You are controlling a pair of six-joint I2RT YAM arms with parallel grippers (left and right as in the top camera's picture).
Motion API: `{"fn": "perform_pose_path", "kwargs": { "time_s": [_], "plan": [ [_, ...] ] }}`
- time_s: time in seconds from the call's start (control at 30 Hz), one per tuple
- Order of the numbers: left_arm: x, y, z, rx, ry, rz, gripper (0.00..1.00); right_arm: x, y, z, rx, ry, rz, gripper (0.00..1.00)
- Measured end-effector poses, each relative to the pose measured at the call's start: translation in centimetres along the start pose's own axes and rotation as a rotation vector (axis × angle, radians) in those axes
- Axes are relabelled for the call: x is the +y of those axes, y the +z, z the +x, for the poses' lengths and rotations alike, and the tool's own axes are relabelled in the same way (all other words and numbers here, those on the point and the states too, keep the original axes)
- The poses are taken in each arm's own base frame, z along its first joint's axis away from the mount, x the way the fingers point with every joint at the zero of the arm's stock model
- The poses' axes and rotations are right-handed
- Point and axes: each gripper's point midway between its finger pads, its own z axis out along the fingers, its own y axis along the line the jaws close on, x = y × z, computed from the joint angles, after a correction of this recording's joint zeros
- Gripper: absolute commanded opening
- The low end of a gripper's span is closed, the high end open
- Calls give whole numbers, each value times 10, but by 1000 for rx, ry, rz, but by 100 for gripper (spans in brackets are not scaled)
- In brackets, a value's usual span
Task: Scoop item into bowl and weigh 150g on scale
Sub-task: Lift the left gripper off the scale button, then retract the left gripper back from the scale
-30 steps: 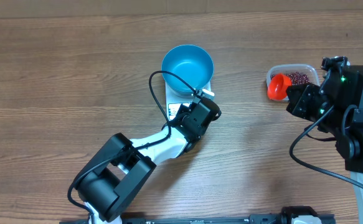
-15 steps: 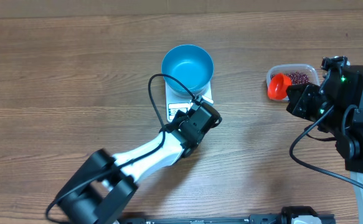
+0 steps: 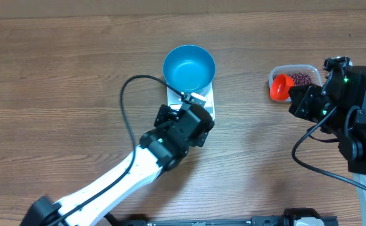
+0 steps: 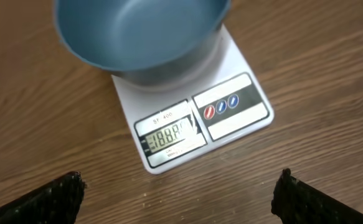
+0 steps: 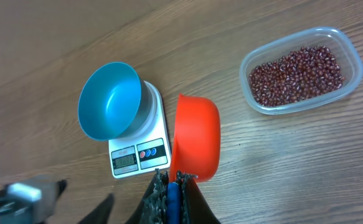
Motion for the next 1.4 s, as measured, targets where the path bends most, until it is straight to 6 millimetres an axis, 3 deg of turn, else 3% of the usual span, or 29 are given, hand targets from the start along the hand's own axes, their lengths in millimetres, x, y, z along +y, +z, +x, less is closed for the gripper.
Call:
{"fn": "perform_pose_path", "kwargs": {
  "time_s": [0.17,0.77,1.4],
  "plan": [
    [8,-29,-15,-65,-57,26,100,0,0,0,0,-1,0,4],
    [54,-137,-22,-240,-209,97,99,-1,0,1,4,-4,2,4],
    [51,-123,-9,-163,-180,73,100,0,0,1,3,-4,2,4]
  ]
}}
